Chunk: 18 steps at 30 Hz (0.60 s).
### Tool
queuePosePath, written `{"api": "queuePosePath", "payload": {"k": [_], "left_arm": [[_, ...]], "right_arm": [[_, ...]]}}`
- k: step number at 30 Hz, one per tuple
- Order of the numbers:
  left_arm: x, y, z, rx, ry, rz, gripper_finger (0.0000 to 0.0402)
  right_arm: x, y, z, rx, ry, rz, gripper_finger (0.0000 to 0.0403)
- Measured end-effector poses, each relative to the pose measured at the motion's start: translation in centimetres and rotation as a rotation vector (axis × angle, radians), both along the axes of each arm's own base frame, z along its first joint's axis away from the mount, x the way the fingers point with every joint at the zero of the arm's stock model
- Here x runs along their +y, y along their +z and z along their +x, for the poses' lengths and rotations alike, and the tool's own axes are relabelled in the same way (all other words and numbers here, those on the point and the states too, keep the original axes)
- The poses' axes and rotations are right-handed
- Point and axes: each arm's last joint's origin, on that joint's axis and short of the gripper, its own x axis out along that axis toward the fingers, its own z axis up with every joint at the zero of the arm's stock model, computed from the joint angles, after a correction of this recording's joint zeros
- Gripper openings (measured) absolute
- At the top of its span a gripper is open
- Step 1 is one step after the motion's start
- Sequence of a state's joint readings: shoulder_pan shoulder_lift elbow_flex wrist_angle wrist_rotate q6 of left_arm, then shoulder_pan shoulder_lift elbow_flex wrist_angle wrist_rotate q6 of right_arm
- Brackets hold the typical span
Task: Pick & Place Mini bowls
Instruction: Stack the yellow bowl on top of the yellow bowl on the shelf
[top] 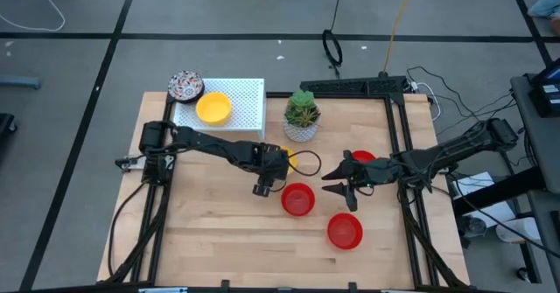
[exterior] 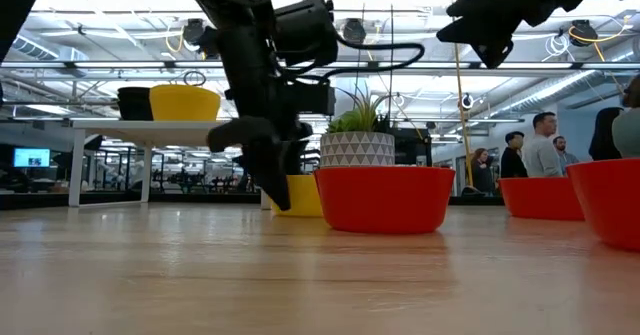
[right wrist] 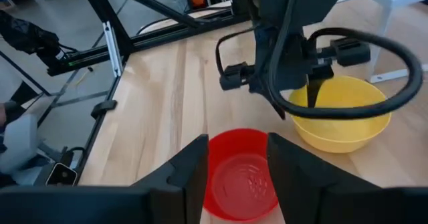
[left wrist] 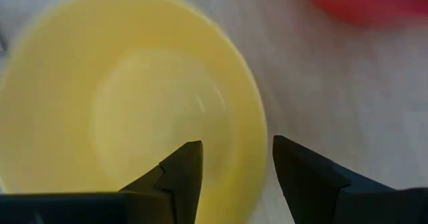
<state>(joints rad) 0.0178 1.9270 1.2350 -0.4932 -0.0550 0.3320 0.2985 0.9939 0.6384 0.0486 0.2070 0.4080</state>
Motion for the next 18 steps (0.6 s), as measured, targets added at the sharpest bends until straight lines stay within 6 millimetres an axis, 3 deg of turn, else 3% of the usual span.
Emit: {"api": "queuePosePath", "payload": {"k": [4,11,18], "left_arm": [[-0.2,0.4,-0.2,0.005,-0.048,0.045,0.0153],[-1.2,2.5,-0.9,-0.022,-0.107,0.057,0.0015],[-1.5,7.8,-3.1,-0.124,-0.097,0.065,0.0011]], "right_arm": [[0.0,-0.1,0.0,0.006,0.001,-0.001,0.0139],[0.0,-0.1,0.0,0.009,-0.001,-0.003,0.0137],[0.0,-0.1,0.0,0.005,-0.001,-0.002,0.0135]]}}
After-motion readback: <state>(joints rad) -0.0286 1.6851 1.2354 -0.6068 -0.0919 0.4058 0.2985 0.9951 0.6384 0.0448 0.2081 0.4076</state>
